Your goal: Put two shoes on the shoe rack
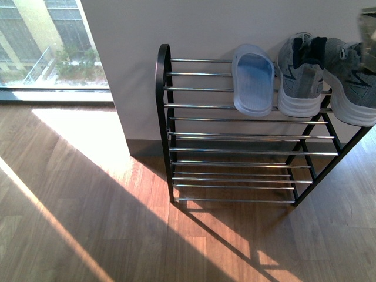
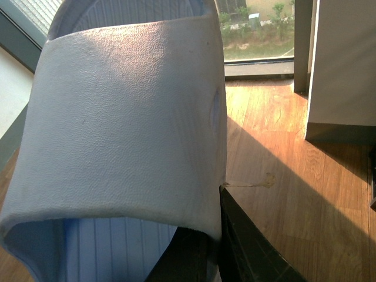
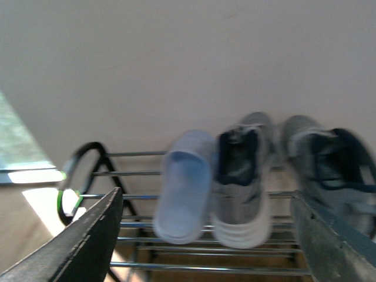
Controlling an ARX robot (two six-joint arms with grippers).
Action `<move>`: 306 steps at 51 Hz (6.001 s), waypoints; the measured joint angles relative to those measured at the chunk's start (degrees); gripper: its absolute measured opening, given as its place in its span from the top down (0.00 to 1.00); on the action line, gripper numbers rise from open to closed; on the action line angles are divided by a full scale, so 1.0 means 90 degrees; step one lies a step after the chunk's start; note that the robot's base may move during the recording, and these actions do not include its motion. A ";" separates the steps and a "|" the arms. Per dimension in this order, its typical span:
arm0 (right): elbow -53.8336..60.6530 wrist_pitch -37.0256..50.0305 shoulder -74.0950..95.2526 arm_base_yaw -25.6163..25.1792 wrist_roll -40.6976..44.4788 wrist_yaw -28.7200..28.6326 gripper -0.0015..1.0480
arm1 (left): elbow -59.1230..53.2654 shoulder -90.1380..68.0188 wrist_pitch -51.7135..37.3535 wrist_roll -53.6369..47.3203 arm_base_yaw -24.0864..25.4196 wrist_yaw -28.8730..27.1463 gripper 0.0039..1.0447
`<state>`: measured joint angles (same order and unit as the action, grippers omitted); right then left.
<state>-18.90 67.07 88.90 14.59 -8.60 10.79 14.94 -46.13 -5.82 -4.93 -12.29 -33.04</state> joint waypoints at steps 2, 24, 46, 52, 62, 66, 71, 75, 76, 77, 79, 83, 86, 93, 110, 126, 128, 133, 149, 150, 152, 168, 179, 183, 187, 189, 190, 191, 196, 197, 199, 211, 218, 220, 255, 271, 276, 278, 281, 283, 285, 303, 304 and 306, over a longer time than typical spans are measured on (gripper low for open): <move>0.0126 -0.0002 -0.0177 -0.0051 0.0265 0.0146 0.28 | 0.0000 0.0000 0.0000 0.0000 0.0000 0.0000 0.99; 0.1428 -0.0925 -0.2579 -0.0816 0.0911 -0.0442 0.99 | 0.0000 0.0000 0.0000 0.0000 0.0000 0.0000 0.99; 0.1974 -0.2727 -0.4928 -0.1598 0.0935 -0.1180 0.98 | 0.1880 -0.3198 -0.1319 0.1936 -0.0318 0.2181 0.99; 0.1979 -0.3181 -0.5457 -0.1598 0.0935 -0.1185 0.98 | 0.2994 -0.4568 -0.1469 0.1960 -0.0588 0.2793 0.99; 0.1982 -0.3784 -0.6125 -0.1600 0.0935 -0.1185 0.98 | 0.4898 -0.6613 -0.1129 0.1812 -0.1001 0.3249 0.99; 0.1984 -0.4017 -0.6375 -0.1600 0.0935 -0.1185 0.98 | 0.5714 -0.7351 -0.0901 0.1729 -0.1171 0.3361 0.99; 0.1984 -0.4371 -0.6756 -0.1600 0.0935 -0.1185 0.98 | 0.7065 -0.8422 -0.0471 0.1574 -0.1387 0.3572 0.99; 0.1987 -0.4682 -0.7084 -0.1600 0.0935 -0.1185 0.98 | 0.8269 -0.9219 -0.0041 0.1540 -0.1523 0.3619 0.99; 0.1987 -0.4728 -0.7138 -0.1600 0.0935 -0.1185 0.98 | 0.8638 -0.9449 0.0102 0.1525 -0.1557 0.3619 0.99; 0.1987 -0.4835 -0.7249 -0.1600 0.0935 -0.1185 0.98 | 0.8881 -0.9602 0.0202 0.1525 -0.1576 0.3614 0.99; 0.1987 -0.4957 -0.7373 -0.1600 0.0935 -0.1185 0.98 | 0.9352 -0.9894 0.0389 0.1528 -0.1613 0.3609 0.99; 0.1987 -0.5153 -0.7580 -0.1600 0.0935 -0.1185 0.98 | 1.0307 -1.0501 0.0792 0.1537 -0.1671 0.3580 0.99; 0.1987 -0.5333 -0.7764 -0.1600 0.0935 -0.1185 0.98 | 1.0926 -1.0916 0.1056 0.1576 -0.1700 0.3589 0.99; 0.1987 -0.5705 -0.8136 -0.1600 0.0935 -0.1183 0.98 | 1.2517 -1.2038 0.1780 0.1880 -0.1790 0.3611 0.99; 0.1987 -0.6290 -0.8721 -0.1600 0.0935 -0.1185 0.98 | 1.5613 -1.3947 0.3531 0.2531 -0.1904 0.3007 0.99; 0.1984 -0.7444 -0.9823 -0.1608 0.0935 -0.1200 0.98 | 1.5885 -1.4151 0.3473 0.2754 -0.1945 0.2895 0.76; 0.1984 -0.7444 -0.9833 -0.1605 0.0935 -0.1200 0.98 | 1.5380 -1.3857 0.3186 0.2803 -0.1957 0.2849 0.69; 0.1984 -0.7446 -0.9838 -0.1608 0.0935 -0.1197 0.98 | 1.3908 -1.2862 0.2475 0.2897 -0.1996 0.2654 0.48; 0.1984 -0.7446 -0.9840 -0.1605 0.0935 -0.1197 0.98 | 1.1164 -1.0676 0.1428 0.2948 -0.2067 0.2106 0.09; 0.1984 -0.7446 -0.9840 -0.1608 0.0935 -0.1200 0.98 | 1.1179 -1.0712 0.1462 0.2982 -0.2040 0.2113 0.09; 0.1984 -0.7446 -0.9840 -0.1605 0.0935 -0.1197 0.98 | 1.1283 -1.0873 0.1549 0.2980 -0.1982 0.2008 0.09; 0.1984 -0.7446 -0.9843 -0.1608 0.0935 -0.1200 0.98 | 1.2740 -1.1953 0.1967 0.3079 -0.1960 0.2344 0.09; 0.1984 -0.7446 -0.9843 -0.1608 0.0935 -0.1195 0.98 | 1.3551 -1.2415 0.2351 0.3266 -0.1938 0.2441 0.09; 0.1984 -0.7446 -0.9843 -0.1605 0.0935 -0.1200 0.98 | 1.3532 -1.2473 0.2302 0.3381 -0.1931 0.2497 0.09; 0.1984 -0.7446 -0.9843 -0.1608 0.0935 -0.1197 0.98 | 1.3350 -1.2403 0.2072 0.3417 -0.1948 0.2453 0.09; 0.1984 -0.7446 -0.9843 -0.1608 0.0935 -0.1197 0.98 | 1.3209 -1.2330 0.1987 0.3400 -0.1960 0.2404 0.09; 0.1984 -0.7446 -0.9843 -0.1608 0.0935 -0.1197 0.98 | 1.3160 -1.2298 0.1962 0.3398 -0.1967 0.2380 0.09; 0.1984 -0.7446 -0.9843 -0.1608 0.0935 -0.1197 0.98 | 1.3051 -1.2235 0.1911 0.3390 -0.1977 0.2353 0.09; 0.1984 -0.7446 -0.9843 -0.1608 0.0935 -0.1197 0.98 | 1.2684 -1.1995 0.1749 0.3390 -0.2018 0.2331 0.09; 0.1984 -0.7446 -0.9843 -0.1608 0.0935 -0.1197 0.98 | 1.2619 -1.1924 0.1751 0.3390 -0.2030 0.2302 0.09; 0.1984 -0.7446 -0.9843 -0.1608 0.0935 -0.1197 0.98 | 1.2560 -1.1844 0.1751 0.3395 -0.2040 0.2259 0.09; 0.1984 -0.7446 -0.9843 -0.1608 0.0935 -0.1197 0.98 | 1.2155 -1.1470 0.1870 0.3587 -0.2030 0.1821 0.09; 0.1984 -0.7446 -0.9843 -0.1608 0.0935 -0.1197 0.98 | 1.2077 -1.1470 0.1926 0.3682 -0.1989 0.1853 0.09; 0.1984 -0.7446 -0.9843 -0.1608 0.0935 -0.1197 0.98 | 1.2055 -1.1470 0.1923 0.3687 -0.1987 0.1848 0.09; 0.1984 -0.7446 -0.9843 -0.1608 0.0935 -0.1197 0.98 | 1.2036 -1.1611 0.2200 0.4126 -0.2154 0.2021 0.09; 0.1984 -0.7446 -0.9843 -0.1608 0.0935 -0.1197 0.98 | 1.3097 -1.2429 0.2761 0.4024 -0.1979 0.2001 0.09; 0.1984 -0.7446 -0.9843 -0.1608 0.0935 -0.1197 0.98 | 1.3542 -1.2738 0.2943 0.4005 -0.1916 0.2001 0.09; 0.1984 -0.7446 -0.9843 -0.1608 0.0935 -0.1197 0.98 | 1.3743 -1.2862 0.3026 0.3997 -0.1897 0.2013 0.09; 0.1984 -0.7446 -0.9843 -0.1608 0.0935 -0.1200 0.98 | 1.4251 -1.3160 0.3242 0.3959 -0.1865 0.2033 0.09; 0.1984 -0.7446 -0.9843 -0.1608 0.0935 -0.1197 0.98 | 1.4695 -1.3391 0.3492 0.3937 -0.1863 0.2052 0.13; 0.1984 -0.7446 -0.9843 -0.1608 0.0935 -0.1197 0.98 | 1.4928 -1.3515 0.3575 0.3937 -0.1855 0.2108 0.19; 0.1984 -0.7446 -0.9843 -0.1608 0.0935 -0.1197 0.98 | 1.4814 -1.3699 0.3043 0.4675 -0.1741 0.2654 0.73; 0.1984 -0.7446 -0.9843 -0.1608 0.0935 -0.1197 0.98 | 1.4690 -1.3651 0.2924 0.4726 -0.1741 0.2688 0.77; 0.1984 -0.7446 -0.9843 -0.1608 0.0935 -0.1200 0.98 | 1.4489 -1.3549 0.2725 0.4850 -0.1739 0.2744 0.82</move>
<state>-1.04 0.05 0.32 0.12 -0.19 -0.01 145.34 -168.07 18.70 38.72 -27.94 -8.34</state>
